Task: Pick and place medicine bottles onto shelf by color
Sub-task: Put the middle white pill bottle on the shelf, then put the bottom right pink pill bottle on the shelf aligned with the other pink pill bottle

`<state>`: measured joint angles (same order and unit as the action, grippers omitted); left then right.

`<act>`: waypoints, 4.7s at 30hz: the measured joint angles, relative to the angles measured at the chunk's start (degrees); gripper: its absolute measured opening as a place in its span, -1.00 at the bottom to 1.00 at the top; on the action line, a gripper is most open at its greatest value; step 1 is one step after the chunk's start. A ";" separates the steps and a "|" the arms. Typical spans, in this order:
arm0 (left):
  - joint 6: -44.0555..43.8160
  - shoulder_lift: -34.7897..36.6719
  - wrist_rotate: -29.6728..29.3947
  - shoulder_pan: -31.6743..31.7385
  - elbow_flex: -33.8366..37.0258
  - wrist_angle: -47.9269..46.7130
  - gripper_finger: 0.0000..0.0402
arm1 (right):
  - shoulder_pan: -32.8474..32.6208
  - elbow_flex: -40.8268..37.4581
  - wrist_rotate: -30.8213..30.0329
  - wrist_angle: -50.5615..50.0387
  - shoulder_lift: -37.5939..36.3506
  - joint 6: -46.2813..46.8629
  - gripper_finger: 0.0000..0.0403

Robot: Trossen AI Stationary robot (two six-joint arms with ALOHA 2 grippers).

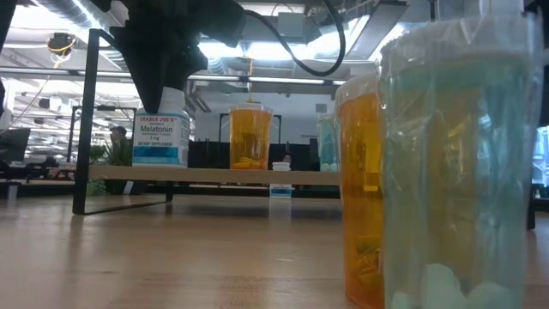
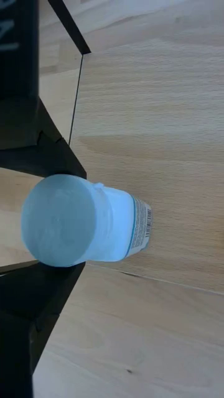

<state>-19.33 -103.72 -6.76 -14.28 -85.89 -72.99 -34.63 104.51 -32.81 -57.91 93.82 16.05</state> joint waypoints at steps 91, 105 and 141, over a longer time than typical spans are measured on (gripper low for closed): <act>-50.65 4.31 -15.51 -45.25 -21.05 -17.03 0.53 | 0.02 0.00 1.65 2.36 -0.02 4.71 -0.10; -50.67 4.28 -19.32 -46.53 -21.05 -17.03 0.53 | -1.79 -0.71 17.10 -5.98 0.24 19.06 -0.10; -52.23 3.93 -26.35 -46.40 -20.98 -17.03 0.53 | -16.16 -0.83 37.90 -18.68 17.94 39.29 -0.10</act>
<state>-71.56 -99.79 -33.11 -60.69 -106.87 -90.02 -50.78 103.68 5.09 -76.59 111.77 55.34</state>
